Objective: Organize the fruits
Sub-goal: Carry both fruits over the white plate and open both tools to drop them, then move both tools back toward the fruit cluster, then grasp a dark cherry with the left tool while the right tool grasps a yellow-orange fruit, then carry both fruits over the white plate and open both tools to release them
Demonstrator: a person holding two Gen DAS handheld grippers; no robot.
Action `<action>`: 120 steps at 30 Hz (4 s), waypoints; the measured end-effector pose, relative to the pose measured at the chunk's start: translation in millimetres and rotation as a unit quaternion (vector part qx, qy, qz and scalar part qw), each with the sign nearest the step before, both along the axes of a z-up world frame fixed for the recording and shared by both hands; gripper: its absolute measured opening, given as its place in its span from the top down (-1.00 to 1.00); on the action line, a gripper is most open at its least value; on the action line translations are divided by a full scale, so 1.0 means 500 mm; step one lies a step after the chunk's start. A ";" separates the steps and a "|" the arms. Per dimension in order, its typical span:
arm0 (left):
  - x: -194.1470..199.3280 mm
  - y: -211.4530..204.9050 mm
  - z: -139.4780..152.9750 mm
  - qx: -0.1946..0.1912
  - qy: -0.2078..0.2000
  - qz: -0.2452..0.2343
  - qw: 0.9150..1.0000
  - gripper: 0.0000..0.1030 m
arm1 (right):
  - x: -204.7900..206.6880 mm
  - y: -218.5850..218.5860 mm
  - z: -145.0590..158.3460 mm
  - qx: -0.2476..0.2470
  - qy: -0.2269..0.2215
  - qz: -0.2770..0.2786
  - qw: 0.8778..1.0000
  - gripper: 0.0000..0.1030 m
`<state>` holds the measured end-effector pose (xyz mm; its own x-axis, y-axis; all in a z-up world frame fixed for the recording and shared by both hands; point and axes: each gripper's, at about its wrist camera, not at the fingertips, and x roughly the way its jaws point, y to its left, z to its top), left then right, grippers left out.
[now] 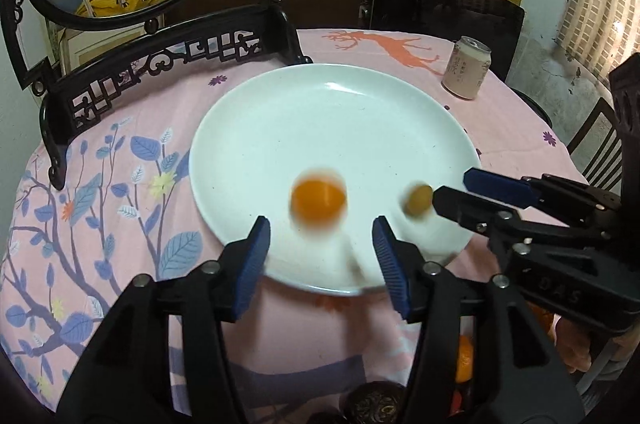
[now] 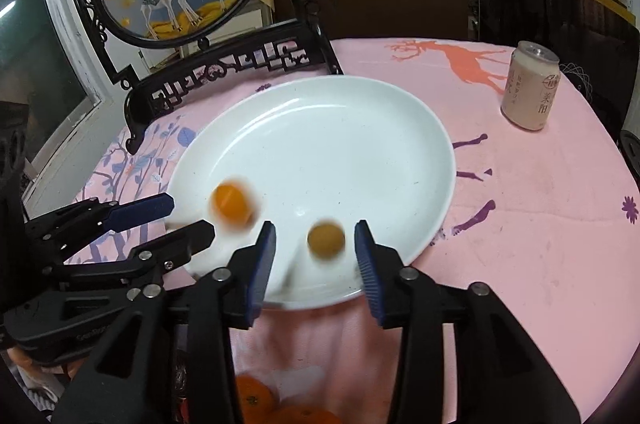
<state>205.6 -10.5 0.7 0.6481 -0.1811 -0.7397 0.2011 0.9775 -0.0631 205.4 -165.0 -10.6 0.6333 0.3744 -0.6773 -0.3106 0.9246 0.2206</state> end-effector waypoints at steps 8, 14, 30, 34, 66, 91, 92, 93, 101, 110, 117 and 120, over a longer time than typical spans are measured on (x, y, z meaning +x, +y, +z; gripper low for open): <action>-0.052 0.027 0.012 0.004 -0.019 0.016 1.000 -0.27 | -0.063 -0.041 0.041 0.032 -0.022 -0.002 0.999 0.08; -0.140 0.086 0.014 -0.009 -0.026 0.045 0.999 -0.42 | -0.160 -0.079 0.049 0.035 -0.048 -0.021 0.998 -0.12; -0.378 0.111 -0.055 0.052 -0.024 -0.012 0.998 -0.47 | -0.306 -0.174 -0.015 0.065 -0.033 -0.077 0.994 -0.21; -0.370 0.103 -0.070 0.065 -0.010 -0.019 0.998 -0.47 | -0.303 -0.168 -0.018 0.061 -0.027 -0.072 0.995 -0.21; -0.332 0.126 -0.075 0.020 0.005 -0.007 1.000 0.42 | -0.367 -0.103 -0.047 0.052 0.011 0.025 0.998 -0.21; -0.338 0.116 -0.064 0.038 -0.018 -0.001 0.999 0.43 | -0.342 -0.095 -0.069 0.018 0.006 -0.006 1.000 0.30; -0.338 0.116 -0.053 0.036 -0.027 0.002 0.999 0.43 | -0.344 -0.097 -0.066 0.022 0.003 -0.007 1.000 0.30; -0.335 0.115 -0.043 0.035 -0.032 0.004 0.999 0.43 | -0.343 -0.099 -0.062 0.026 0.000 -0.008 1.000 0.30; -0.200 0.056 0.050 0.024 -0.055 -0.002 0.998 0.43 | -0.253 -0.098 0.023 0.052 -0.018 -0.015 0.998 0.30; -0.047 0.005 0.015 0.017 -0.023 0.019 0.999 0.08 | -0.063 -0.033 0.030 0.056 0.002 -0.026 0.998 0.27; -0.028 0.021 -0.014 0.012 -0.007 0.020 1.000 -0.15 | -0.020 -0.032 0.007 0.067 0.015 -0.016 0.998 0.12; -0.043 0.027 -0.010 0.016 -0.015 0.023 0.999 -0.26 | -0.032 -0.049 0.004 0.075 0.020 -0.017 0.997 0.12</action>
